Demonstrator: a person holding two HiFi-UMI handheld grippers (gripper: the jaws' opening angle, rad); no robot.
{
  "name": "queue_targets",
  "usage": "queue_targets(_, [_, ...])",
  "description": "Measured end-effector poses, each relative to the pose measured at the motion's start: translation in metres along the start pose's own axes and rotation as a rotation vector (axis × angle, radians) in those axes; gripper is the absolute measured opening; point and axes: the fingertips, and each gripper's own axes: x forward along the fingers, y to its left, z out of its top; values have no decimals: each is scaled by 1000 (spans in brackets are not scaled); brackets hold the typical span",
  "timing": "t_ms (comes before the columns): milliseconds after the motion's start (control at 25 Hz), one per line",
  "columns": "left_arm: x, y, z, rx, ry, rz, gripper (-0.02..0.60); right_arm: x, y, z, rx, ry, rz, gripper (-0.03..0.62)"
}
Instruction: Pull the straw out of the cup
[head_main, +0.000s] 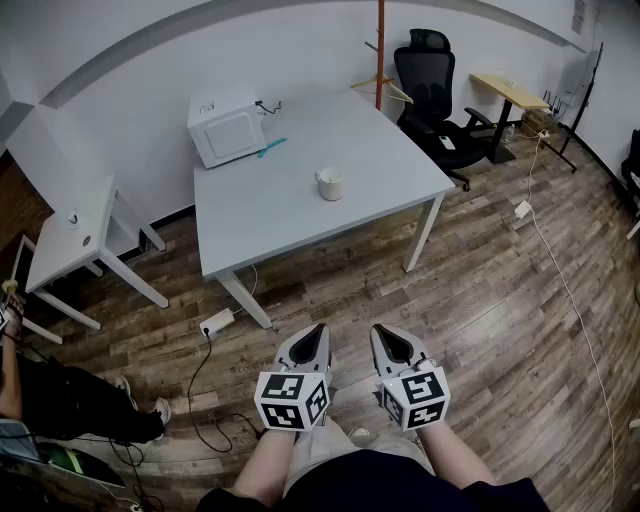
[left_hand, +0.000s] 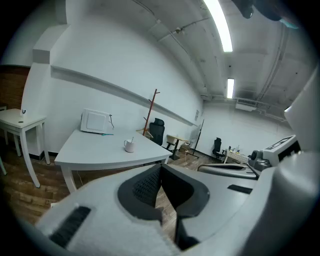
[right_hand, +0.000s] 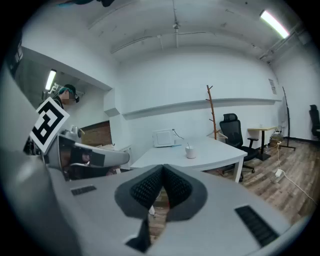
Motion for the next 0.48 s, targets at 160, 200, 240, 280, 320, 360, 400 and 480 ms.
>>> queue_targets(160, [-18,-25,-10,14,-7,18,18,-28,5,-2,-13,5,20,28])
queue_targets(200, [-21,-31,-12,15,-8,17,18,-34,6,-3,-16,4,22,28])
queue_targets(240, [-24,-37,-14,16,-10,15,18,-39,6,-4,-19,3,24,28])
queue_targets(280, [-26,-41,-16,17,-11,14,18,-43,7,-4,-22,0,27,28])
queue_targets(320, [-28,-44,-17,19,-13,13,18,-46,8,-4,-25,-3,29,28])
queue_targets(360, [-30,-46,-18,22,-14,12,18,-48,9,-4,-28,-6,31,28])
queue_targets(400, [-31,-49,-20,25,-15,11,18,-51,9,-4,-29,-9,31,28])
queue_targets(480, [-32,-52,-22,26,-15,11,17,-54,8,-2,-29,-24,28,28])
